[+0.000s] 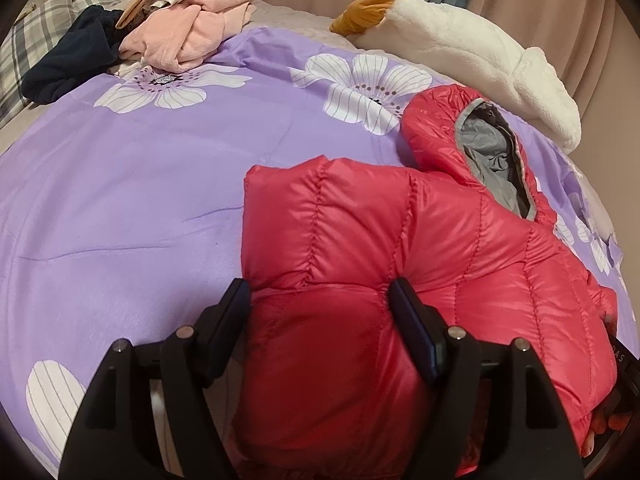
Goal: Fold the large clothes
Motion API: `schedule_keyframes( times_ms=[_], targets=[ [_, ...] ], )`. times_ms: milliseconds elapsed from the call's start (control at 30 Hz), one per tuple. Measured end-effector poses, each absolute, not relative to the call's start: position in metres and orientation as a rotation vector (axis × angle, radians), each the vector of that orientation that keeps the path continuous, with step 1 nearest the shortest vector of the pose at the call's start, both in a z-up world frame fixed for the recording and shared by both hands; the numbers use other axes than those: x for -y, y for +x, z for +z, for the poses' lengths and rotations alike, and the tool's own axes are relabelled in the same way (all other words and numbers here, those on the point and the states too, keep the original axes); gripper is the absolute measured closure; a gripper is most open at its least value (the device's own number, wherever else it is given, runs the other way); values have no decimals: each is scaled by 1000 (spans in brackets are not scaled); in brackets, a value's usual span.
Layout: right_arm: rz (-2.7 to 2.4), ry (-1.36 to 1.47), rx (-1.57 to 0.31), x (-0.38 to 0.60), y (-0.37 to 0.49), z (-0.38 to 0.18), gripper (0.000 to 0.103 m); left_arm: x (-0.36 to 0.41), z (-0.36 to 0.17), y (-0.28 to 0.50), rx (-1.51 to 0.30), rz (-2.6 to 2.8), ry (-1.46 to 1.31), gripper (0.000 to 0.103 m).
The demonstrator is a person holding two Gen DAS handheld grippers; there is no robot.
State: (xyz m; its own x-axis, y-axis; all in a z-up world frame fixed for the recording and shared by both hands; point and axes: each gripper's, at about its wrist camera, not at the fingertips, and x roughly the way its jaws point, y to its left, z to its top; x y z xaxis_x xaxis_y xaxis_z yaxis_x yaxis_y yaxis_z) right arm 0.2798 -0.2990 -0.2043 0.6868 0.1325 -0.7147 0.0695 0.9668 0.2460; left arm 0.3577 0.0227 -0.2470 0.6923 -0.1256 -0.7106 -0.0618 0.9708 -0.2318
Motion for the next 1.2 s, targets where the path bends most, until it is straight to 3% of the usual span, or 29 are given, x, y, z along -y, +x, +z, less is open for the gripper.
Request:
schedule_keyframes(
  times_ms=[267,300,333,367,400,433,467,567,600,633,700,733,833,900,1000,1033,1067,1133,1200],
  targets=[
    [47,251,-908,300,282,-174,102,-23,-237,353,-822,-15,-236,28],
    [64,260,-909,301,281,-165,91,-26,-231,350,-804,-34,-257,38],
    [85,252,-896,301,281,-154,70,-29,-224,350,-799,-51,-291,48],
    [102,218,-859,299,281,-137,59,-34,-216,352,-803,-57,-337,52],
    [112,190,-810,298,280,-123,40,-41,-203,354,-796,-66,-387,60],
    [127,168,-752,297,280,-109,32,-46,-190,357,-784,-73,-399,63],
    [139,154,-715,296,284,-97,32,-50,-176,360,-768,-81,-385,65],
    [168,205,-755,303,325,-83,32,-57,-137,378,-708,-163,-358,65],
    [181,255,-785,310,346,-85,32,-57,-127,396,-722,-222,-363,54],
    [186,288,-812,313,360,-89,32,-55,-123,416,-763,-259,-363,23],
    [192,369,-902,318,395,-108,31,-45,-126,452,-841,-257,-351,6],
    [183,390,-935,317,407,-118,31,-39,-131,468,-846,-234,-355,12],
    [158,472,-1013,315,435,-155,30,-12,-152,502,-834,-269,-332,15],
    [204,523,-1094,311,452,-181,30,15,-184,532,-956,-277,-273,16],
    [206,546,-1095,307,463,-203,30,51,-233,559,-1140,-421,-282,57],
    [207,559,-1075,307,463,-208,32,58,-238,562,-1116,-402,-254,57],
    [202,566,-1039,309,462,-210,38,63,-237,562,-1090,-389,-227,61],
    [173,584,-1007,314,460,-214,79,75,-233,563,-1071,-334,-153,71],
    [181,579,-986,314,457,-212,90,82,-232,561,-1045,-293,-97,80]
  ],
)
